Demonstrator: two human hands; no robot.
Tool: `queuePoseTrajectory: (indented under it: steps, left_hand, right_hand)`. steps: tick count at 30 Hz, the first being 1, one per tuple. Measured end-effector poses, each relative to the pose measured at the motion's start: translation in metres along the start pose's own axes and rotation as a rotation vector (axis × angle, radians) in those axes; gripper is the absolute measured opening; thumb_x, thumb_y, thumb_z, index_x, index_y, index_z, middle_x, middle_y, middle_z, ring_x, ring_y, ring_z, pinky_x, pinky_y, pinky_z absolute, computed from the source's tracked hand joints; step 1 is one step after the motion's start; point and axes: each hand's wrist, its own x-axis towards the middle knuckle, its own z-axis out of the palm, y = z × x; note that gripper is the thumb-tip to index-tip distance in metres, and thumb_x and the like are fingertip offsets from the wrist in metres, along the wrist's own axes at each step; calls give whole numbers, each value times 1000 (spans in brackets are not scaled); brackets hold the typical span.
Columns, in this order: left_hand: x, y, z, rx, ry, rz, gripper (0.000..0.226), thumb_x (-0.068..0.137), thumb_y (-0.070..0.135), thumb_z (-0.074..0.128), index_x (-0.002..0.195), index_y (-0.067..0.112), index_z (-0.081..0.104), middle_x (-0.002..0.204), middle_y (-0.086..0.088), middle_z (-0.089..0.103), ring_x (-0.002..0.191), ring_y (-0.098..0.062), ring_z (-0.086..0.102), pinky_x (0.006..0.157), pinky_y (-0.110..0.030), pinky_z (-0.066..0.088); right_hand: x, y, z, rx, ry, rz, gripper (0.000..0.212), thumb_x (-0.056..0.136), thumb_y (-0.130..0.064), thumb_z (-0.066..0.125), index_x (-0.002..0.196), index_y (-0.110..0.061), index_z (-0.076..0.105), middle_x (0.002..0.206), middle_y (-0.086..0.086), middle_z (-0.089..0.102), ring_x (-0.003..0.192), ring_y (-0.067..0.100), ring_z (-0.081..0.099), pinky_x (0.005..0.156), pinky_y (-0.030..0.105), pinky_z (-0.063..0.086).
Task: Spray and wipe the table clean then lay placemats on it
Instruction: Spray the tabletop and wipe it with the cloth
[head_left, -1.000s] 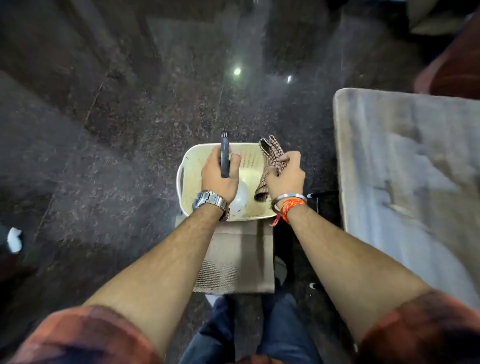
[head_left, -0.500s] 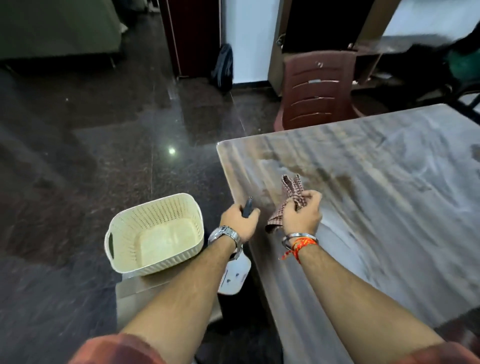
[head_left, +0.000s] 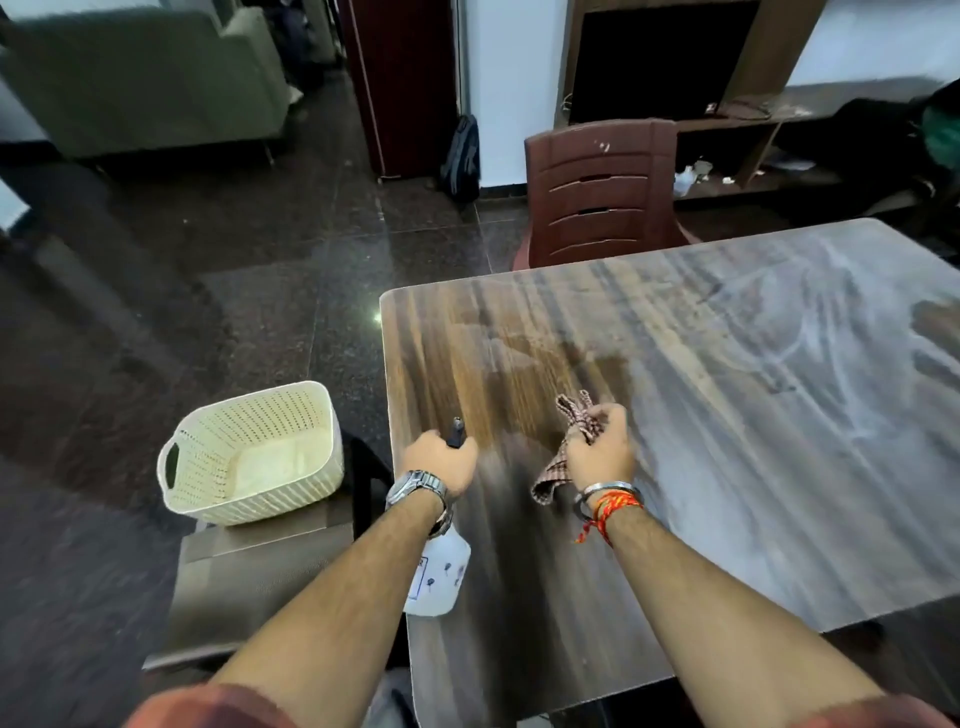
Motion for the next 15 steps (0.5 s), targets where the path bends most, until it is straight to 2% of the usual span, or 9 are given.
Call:
queuePoseTrajectory:
  steps: [3,5,6,8,10,12,15]
  left_hand:
    - [-8,0,3,-58,54,-23,44,68,53,50,87,16,65,85,-10,70,76,-35,70,79,-43,60]
    - [-12,1,2,-99,76,-36,47,66,52,50,90,15,65,87,-10,68,79,-36,70,80,-43,60]
    - [-14,1,1,-114,86,-40,47,65,52,50,91,15,65,89,-10,68,80,-36,69,80,-43,60]
    - [-15,1,-3,-118,97,-41,45,68,52,51,92,17,64,91,-10,68,81,-35,69,82,-41,59]
    - [-15,-2,-9,-118,104,-50,38,76,49,56,94,17,65,94,-11,69,83,-32,67,81,-37,56]
    - [-13,-5,-13,-130,118,-55,32,82,45,58,96,17,65,95,-10,69,83,-31,67,79,-36,55]
    - [-8,-11,-18,-135,116,-60,31,83,43,58,95,15,65,96,-11,70,86,-32,67,79,-35,55]
  right_hand:
    - [-5,-10,10,141,44,-168,23,79,-1,64,94,-16,55,78,-17,56,73,10,54,69,26,40]
    - [-5,-9,18,185,37,-158,21,81,-8,64,97,-18,54,85,-12,62,77,12,59,71,31,47]
    - [-6,-5,23,145,3,-135,21,83,-12,63,100,-18,53,90,-4,65,82,19,61,74,34,49]
    - [-8,11,29,-73,-45,-159,28,84,-23,60,110,-13,55,107,12,65,100,32,59,87,41,46]
    - [-15,27,33,-318,-99,-275,40,85,-31,55,117,-8,59,126,19,57,120,36,49,102,46,37]
    - [-18,38,37,-505,-235,-397,41,89,-28,52,125,-11,59,140,17,49,133,34,37,112,44,27]
    - [-22,42,49,-752,-517,-495,50,95,-32,45,144,-21,41,157,6,26,146,27,14,118,41,11]
